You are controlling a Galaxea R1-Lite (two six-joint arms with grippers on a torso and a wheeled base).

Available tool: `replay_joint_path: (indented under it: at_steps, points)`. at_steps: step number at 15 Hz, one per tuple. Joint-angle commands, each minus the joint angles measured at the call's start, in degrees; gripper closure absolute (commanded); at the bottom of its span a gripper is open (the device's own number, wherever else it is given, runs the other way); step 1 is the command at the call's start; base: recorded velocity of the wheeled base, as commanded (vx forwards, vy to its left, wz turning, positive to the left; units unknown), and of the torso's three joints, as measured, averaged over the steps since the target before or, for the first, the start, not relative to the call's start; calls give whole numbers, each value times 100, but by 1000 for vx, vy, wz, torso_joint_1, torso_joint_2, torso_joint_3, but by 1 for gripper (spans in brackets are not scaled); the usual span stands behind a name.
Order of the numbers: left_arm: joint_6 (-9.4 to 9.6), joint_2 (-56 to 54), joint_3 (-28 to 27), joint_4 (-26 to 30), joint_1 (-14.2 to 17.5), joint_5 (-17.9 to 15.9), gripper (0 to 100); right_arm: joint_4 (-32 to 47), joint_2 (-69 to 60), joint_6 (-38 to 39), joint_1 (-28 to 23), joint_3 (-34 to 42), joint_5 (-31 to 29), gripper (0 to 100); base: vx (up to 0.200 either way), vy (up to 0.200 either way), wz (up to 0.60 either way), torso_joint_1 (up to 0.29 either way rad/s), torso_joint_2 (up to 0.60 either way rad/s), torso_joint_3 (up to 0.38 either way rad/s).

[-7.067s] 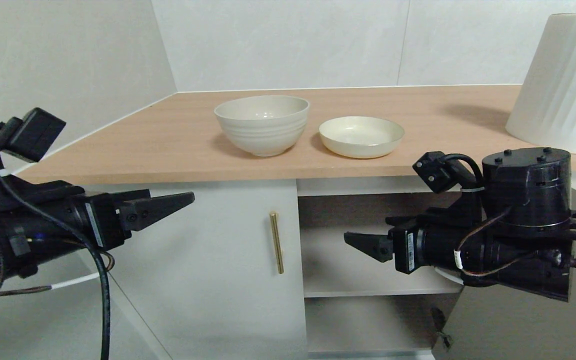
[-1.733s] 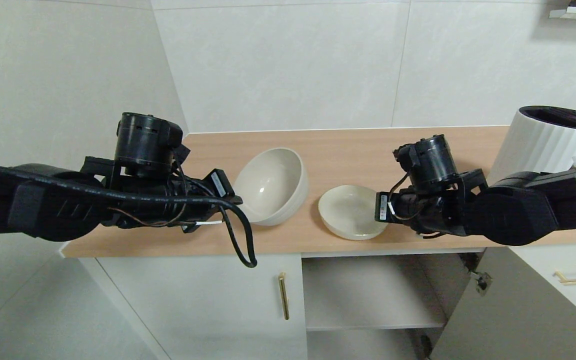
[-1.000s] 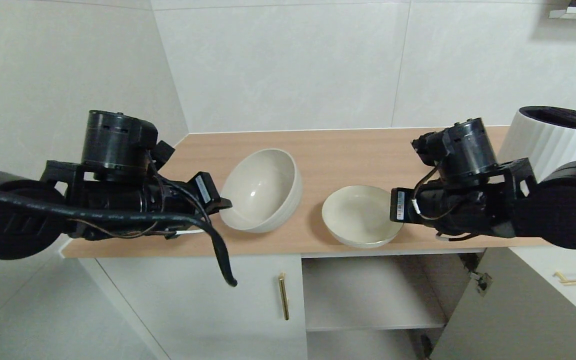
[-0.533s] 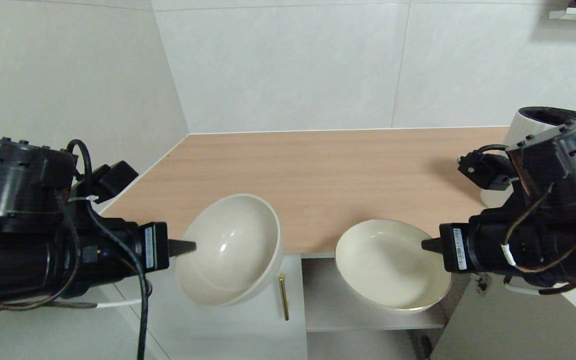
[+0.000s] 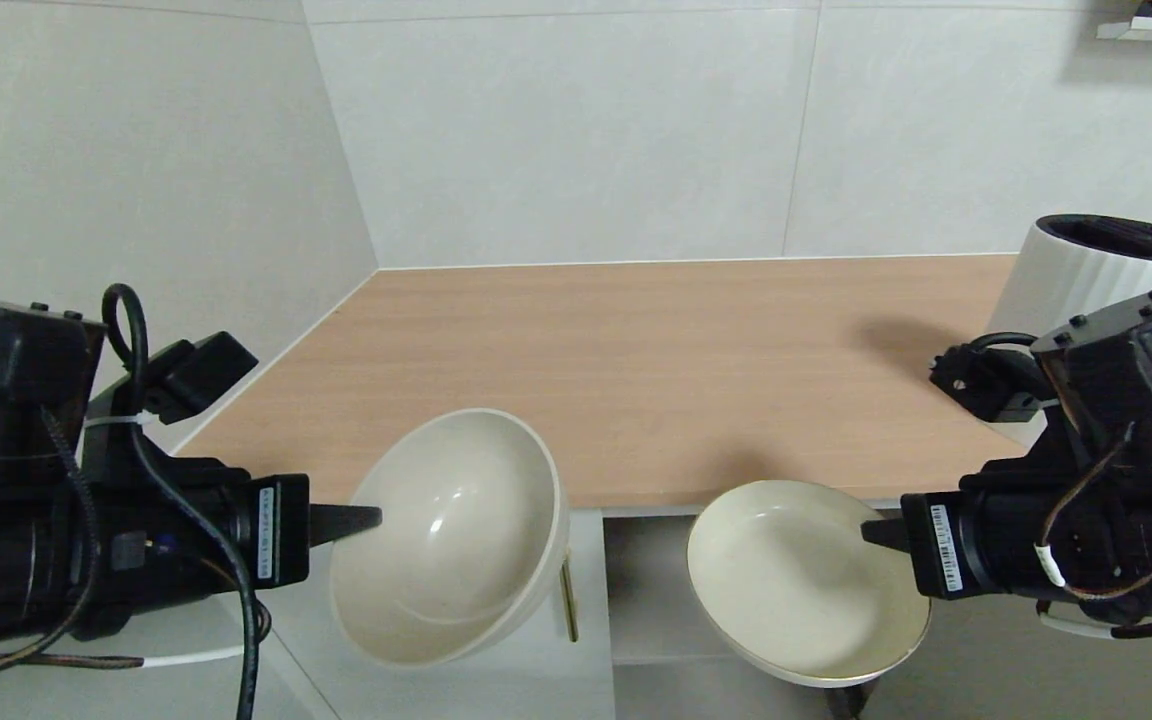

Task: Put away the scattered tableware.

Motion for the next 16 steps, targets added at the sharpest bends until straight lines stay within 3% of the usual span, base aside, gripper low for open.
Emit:
replay_joint_path:
  at_steps: [1,16]
  points:
    - [-3,57,2,1,-5,3,100,2,122,3,2,5,-5,100,-200,0,0,2,2,-2]
    - [14,215,46,-8,-13,-6,100,-113,553,21,-129,5,-40,100,-13,0,0,0,0,0]
